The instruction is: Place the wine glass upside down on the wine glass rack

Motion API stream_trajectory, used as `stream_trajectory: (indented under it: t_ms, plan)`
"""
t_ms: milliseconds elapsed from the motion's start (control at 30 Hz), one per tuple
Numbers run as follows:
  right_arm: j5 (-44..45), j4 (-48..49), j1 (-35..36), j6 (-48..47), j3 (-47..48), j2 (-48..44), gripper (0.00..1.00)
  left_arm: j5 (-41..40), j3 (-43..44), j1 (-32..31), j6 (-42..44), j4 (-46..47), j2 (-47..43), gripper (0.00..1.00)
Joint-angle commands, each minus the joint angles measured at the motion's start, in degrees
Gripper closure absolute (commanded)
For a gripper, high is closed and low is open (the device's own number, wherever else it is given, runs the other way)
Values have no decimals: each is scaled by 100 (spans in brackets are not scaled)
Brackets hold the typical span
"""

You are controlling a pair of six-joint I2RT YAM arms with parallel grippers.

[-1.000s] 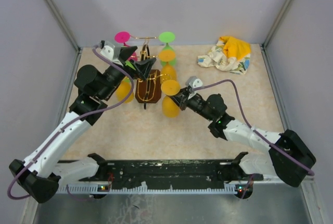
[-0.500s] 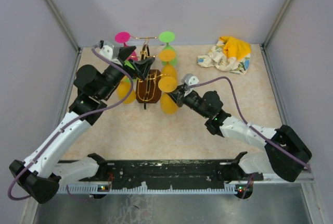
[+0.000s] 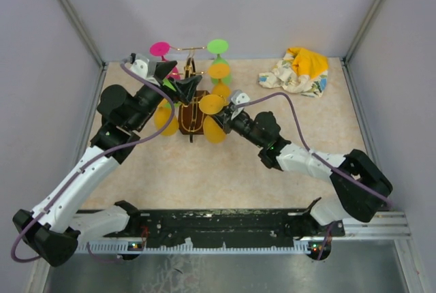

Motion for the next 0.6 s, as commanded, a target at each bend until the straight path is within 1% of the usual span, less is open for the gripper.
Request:
stream_trajectory:
  t_ms: [0, 333, 567]
  plan:
    - [417, 469, 40, -27, 388, 176, 100, 44, -51, 58, 29, 127, -61, 1]
    - [1353, 864, 40, -81, 392, 423, 100, 92, -73, 105, -8, 145, -52, 1]
    - [1732, 1173, 42, -198, 275, 431, 98, 147, -73, 120, -57, 164, -22, 1]
